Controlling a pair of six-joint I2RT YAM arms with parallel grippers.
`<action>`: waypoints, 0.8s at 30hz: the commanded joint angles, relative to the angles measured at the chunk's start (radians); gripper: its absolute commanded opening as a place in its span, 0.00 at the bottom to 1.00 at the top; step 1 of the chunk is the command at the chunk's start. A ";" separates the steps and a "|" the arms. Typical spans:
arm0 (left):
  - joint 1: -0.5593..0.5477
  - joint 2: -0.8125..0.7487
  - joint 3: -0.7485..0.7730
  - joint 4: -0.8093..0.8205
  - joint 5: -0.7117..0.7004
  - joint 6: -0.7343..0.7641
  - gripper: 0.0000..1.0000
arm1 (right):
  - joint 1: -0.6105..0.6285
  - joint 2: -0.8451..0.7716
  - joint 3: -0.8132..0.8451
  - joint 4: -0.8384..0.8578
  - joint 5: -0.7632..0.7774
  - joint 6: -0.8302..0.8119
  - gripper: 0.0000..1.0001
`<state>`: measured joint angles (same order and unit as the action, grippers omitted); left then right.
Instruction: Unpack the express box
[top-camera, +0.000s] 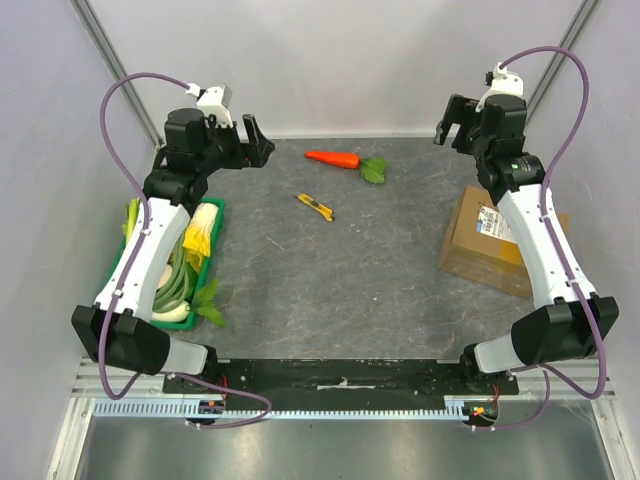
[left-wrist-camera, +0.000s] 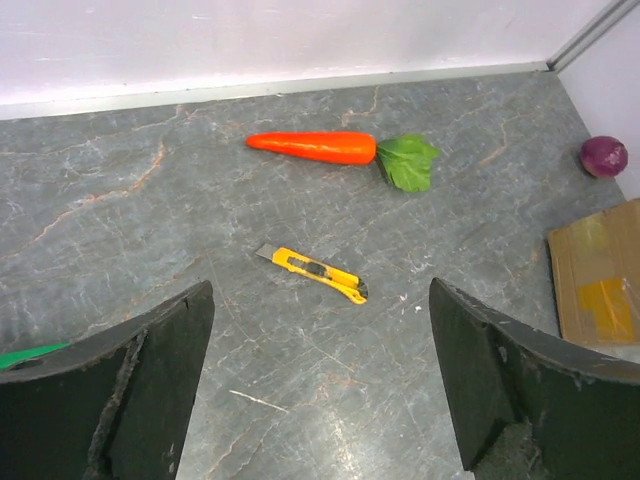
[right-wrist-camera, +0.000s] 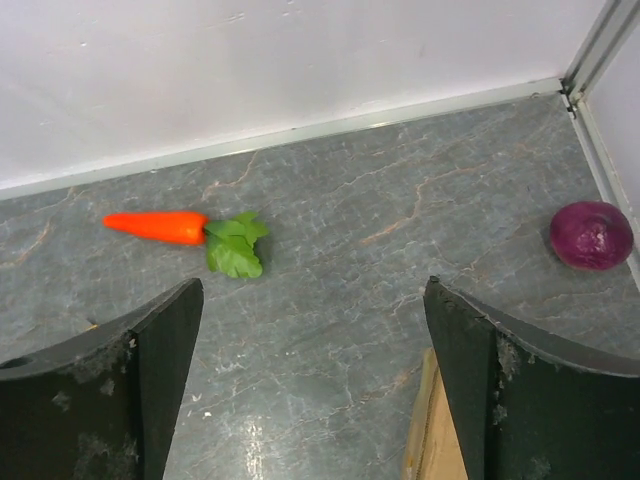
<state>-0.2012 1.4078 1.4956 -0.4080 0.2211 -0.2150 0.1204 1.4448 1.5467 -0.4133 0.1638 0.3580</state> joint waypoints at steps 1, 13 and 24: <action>0.003 -0.075 -0.047 0.063 0.047 0.022 0.96 | -0.014 -0.015 0.035 0.024 0.040 -0.014 0.98; 0.011 -0.147 -0.213 0.206 0.205 -0.043 1.00 | -0.114 -0.044 -0.062 -0.197 0.436 0.051 0.98; 0.013 -0.047 -0.181 0.176 0.389 -0.110 0.95 | -0.298 -0.161 -0.272 -0.282 0.617 0.211 0.98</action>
<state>-0.1959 1.3548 1.2972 -0.2626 0.5144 -0.2546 -0.1452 1.3563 1.3220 -0.6586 0.6743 0.4706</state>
